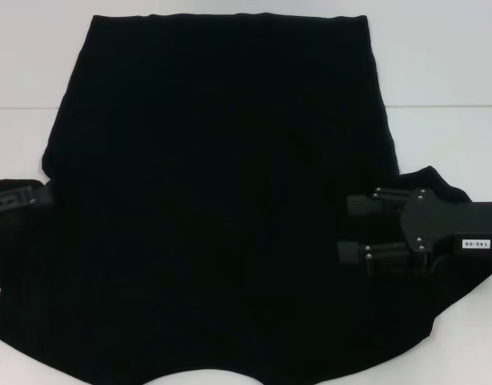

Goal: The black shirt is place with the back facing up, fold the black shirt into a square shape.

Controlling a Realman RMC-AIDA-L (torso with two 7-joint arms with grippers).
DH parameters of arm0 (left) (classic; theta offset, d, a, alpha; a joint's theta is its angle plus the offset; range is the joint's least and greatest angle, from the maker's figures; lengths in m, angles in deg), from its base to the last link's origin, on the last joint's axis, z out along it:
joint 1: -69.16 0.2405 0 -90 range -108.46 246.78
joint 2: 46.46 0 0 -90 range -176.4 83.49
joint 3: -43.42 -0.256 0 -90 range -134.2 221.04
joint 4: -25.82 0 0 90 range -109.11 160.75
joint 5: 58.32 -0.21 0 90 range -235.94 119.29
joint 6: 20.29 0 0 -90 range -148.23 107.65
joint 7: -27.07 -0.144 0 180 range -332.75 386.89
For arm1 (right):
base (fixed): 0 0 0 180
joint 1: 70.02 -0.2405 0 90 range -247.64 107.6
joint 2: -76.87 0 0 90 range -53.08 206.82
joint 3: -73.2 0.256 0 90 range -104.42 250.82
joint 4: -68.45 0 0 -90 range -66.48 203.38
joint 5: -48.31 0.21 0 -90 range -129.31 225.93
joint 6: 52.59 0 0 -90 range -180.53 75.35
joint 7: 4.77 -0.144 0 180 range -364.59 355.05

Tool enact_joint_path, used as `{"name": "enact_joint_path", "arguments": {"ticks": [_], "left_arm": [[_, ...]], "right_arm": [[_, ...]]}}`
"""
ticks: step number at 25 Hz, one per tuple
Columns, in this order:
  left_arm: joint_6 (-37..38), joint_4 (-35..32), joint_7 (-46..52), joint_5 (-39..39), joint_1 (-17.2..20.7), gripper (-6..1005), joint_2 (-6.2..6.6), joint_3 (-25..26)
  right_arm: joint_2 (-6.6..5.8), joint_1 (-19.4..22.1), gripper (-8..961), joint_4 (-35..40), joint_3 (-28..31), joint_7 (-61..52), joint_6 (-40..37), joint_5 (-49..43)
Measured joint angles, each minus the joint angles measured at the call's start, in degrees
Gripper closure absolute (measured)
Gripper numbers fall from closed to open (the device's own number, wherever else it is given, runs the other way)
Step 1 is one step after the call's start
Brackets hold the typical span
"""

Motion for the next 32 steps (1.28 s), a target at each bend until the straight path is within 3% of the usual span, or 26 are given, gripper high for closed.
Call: {"name": "enact_joint_path", "arguments": {"ticks": [12,23,32], "left_arm": [[-4.52,-2.41,14.05,-17.19,-1.99,69,1.74,0.25],[-9.94,2.4,17.03,-23.09,-4.32,70,2.63,-0.18],[-12.08,4.98,17.13,-23.36,-5.57,71,2.95,-0.72]], "right_arm": [[-0.05,-1.16,40,0.04,0.32,-0.46,1.81,0.13],[-0.13,-1.61,40,0.22,1.42,-0.47,2.22,0.18],[-0.25,-1.81,41,0.11,1.99,-0.47,2.63,0.18]]}}
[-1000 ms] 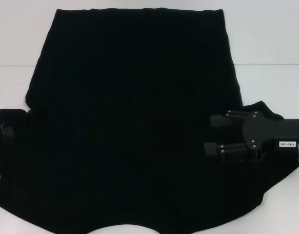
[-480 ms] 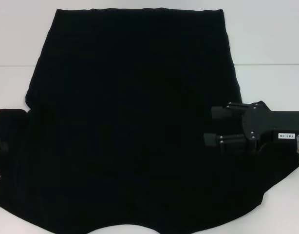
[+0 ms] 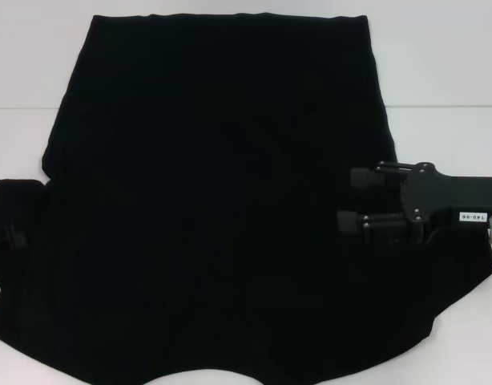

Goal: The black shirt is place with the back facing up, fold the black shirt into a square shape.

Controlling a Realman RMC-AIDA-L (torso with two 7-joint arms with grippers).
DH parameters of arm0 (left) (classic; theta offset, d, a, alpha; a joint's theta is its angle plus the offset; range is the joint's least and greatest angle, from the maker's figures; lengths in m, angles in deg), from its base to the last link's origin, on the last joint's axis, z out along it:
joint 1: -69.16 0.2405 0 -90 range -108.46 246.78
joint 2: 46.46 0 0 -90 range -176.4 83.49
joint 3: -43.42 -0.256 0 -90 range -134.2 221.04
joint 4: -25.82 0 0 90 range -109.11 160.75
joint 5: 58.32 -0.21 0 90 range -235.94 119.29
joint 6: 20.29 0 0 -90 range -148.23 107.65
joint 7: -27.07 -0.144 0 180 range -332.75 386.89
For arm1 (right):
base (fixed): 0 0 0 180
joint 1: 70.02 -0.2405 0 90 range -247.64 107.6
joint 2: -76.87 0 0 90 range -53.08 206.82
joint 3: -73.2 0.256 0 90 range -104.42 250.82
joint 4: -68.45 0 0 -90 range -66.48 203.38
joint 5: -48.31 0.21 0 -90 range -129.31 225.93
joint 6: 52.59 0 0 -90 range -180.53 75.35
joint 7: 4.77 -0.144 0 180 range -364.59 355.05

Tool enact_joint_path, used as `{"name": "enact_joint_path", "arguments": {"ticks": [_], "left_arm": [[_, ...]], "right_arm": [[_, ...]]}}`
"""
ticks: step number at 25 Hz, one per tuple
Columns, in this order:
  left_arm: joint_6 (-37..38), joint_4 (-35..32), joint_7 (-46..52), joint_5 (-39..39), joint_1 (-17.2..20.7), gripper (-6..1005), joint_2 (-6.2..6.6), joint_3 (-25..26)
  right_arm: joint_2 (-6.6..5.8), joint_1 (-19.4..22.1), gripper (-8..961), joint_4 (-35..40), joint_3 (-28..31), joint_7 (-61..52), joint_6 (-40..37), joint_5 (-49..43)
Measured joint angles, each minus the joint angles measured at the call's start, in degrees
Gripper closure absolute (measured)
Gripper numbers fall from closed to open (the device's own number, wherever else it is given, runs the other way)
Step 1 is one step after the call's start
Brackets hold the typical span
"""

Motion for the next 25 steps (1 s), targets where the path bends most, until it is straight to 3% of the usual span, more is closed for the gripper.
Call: {"name": "enact_joint_path", "arguments": {"ticks": [25], "left_arm": [[-7.38,2.45,-1.63,0.53,-1.59,73,0.49,0.02]], "right_arm": [[-0.29,-0.24,41,-0.01,1.15,0.0,0.03,0.0]]}}
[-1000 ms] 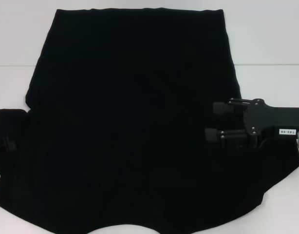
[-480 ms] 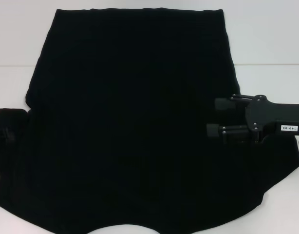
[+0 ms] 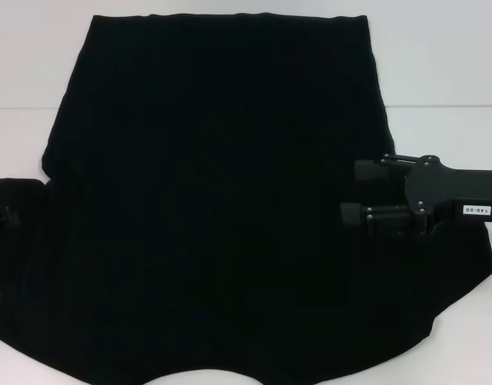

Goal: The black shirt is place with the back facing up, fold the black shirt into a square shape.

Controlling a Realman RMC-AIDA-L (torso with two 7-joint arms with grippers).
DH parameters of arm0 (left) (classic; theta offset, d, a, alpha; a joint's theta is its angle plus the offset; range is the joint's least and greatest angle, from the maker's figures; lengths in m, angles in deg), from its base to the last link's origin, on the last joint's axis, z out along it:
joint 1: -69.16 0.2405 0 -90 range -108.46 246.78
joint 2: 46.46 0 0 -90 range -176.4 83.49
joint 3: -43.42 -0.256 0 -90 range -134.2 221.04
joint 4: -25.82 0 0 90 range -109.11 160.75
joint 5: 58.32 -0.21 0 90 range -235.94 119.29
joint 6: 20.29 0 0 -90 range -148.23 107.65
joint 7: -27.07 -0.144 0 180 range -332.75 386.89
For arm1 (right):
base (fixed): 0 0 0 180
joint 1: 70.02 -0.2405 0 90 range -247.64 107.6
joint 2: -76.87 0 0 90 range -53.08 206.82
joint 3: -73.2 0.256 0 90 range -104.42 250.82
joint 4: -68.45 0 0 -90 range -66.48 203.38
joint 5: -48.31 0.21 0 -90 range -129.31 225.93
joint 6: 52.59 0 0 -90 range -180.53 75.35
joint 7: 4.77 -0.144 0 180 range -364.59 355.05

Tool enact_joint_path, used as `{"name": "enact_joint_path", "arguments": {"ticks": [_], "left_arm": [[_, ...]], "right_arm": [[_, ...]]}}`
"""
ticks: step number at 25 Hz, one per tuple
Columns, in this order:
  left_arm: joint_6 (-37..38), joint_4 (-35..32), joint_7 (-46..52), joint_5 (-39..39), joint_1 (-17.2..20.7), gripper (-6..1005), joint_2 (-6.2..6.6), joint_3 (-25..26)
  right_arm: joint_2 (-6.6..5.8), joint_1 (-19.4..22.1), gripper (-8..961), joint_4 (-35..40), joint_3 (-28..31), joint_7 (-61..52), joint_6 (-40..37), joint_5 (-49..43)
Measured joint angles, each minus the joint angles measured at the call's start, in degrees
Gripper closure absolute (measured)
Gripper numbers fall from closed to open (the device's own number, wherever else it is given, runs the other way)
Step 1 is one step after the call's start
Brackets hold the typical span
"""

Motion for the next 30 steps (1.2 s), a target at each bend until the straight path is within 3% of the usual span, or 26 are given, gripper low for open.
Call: {"name": "enact_joint_path", "arguments": {"ticks": [12,23,24,30], "left_arm": [[-5.12,0.39,-3.05,0.22,0.4,260,-0.46,0.0],[-6.59,0.4,-4.16,0.22,0.8,703,-0.62,0.0],[-6.81,0.4,-4.4,0.21,0.86,938,-0.62,0.0],[-8.12,0.4,-5.44,0.19,1.08,974,-0.71,0.05]], "right_arm": [[0.02,0.0,42,0.02,0.02,0.0,0.0,0.0],[0.06,0.0,41,-0.07,0.78,0.0,0.0,0.0],[0.12,0.0,40,-0.09,1.01,0.0,0.0,0.0],[0.97,0.0,41,-0.12,2.38,0.28,0.0,0.0]]}}
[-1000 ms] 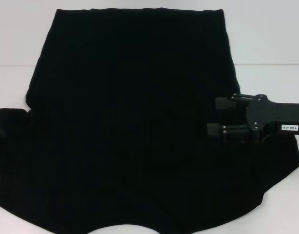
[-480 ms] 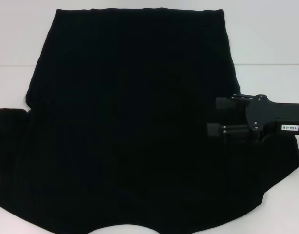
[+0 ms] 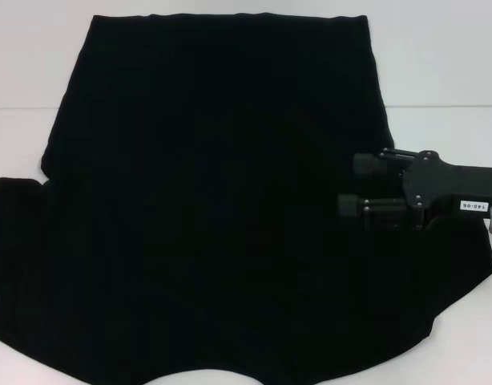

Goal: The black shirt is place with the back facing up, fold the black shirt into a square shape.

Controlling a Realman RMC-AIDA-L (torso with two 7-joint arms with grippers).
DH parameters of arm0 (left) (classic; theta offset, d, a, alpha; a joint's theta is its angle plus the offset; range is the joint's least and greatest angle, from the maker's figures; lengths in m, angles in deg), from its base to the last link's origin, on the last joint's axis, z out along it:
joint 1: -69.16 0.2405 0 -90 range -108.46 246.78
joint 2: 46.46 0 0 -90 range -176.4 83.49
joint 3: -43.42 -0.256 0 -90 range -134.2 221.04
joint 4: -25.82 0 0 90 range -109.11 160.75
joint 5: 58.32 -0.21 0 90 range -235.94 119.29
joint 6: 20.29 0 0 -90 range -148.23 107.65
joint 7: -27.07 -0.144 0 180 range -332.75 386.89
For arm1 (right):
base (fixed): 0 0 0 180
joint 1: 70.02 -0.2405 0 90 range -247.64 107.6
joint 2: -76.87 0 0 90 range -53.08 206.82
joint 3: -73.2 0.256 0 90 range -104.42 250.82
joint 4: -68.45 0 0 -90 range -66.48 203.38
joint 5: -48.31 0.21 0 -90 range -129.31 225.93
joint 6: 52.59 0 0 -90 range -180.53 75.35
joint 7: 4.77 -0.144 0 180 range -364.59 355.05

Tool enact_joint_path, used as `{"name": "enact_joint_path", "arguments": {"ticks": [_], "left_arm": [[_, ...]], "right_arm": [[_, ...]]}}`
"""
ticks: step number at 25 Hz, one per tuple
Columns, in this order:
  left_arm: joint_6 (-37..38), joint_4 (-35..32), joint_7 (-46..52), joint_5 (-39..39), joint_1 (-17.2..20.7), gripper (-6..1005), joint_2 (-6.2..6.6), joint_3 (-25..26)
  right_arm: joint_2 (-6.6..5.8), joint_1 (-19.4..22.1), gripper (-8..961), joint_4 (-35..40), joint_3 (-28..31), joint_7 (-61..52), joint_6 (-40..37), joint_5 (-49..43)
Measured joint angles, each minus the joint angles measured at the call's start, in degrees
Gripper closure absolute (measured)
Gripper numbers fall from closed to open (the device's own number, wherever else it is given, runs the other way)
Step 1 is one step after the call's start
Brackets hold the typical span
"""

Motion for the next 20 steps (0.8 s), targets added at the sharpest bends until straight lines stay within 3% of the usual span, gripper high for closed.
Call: {"name": "enact_joint_path", "arguments": {"ticks": [13,20], "left_arm": [[-7.48,0.0,-4.25,0.55,-1.13,974,0.37,-0.06],[-9.58,0.09,-4.99,0.61,-2.17,974,0.5,-1.59]], "right_arm": [[1.84,0.0,40,-0.28,0.64,-0.31,0.56,0.03],[1.96,-0.02,40,-0.9,0.87,-0.37,0.71,0.35]]}}
